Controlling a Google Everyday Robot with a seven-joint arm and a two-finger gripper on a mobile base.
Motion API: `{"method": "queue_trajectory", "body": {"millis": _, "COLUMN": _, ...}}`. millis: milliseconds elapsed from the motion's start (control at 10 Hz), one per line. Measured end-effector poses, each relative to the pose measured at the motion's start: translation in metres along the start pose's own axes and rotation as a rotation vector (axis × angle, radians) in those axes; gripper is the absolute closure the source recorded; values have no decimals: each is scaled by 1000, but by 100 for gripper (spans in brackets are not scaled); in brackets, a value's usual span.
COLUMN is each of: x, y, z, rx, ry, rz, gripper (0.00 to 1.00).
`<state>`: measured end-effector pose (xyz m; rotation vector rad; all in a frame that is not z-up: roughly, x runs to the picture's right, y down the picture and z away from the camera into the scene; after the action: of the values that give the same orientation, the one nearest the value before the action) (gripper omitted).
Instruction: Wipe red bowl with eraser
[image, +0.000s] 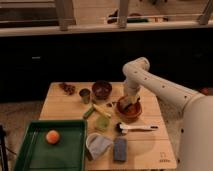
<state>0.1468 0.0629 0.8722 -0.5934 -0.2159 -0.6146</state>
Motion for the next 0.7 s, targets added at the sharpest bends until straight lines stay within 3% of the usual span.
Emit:
{"method": "queue_trajectory", "body": {"millis": 200, "x": -21, "y": -3, "z": 8, "rx": -13, "ry": -30, "rz": -54, "gripper": 100}}
{"method": "queue_trajectory", "body": {"millis": 500, "x": -40, "y": 17, "z": 12, "rx": -28, "ry": -59, "rz": -91, "gripper": 100}}
{"method": "queue_trajectory", "body": {"millis": 700, "x": -32, "y": 33, "z": 10, "rx": -27, "ry": -59, "rz": -69, "gripper": 100}}
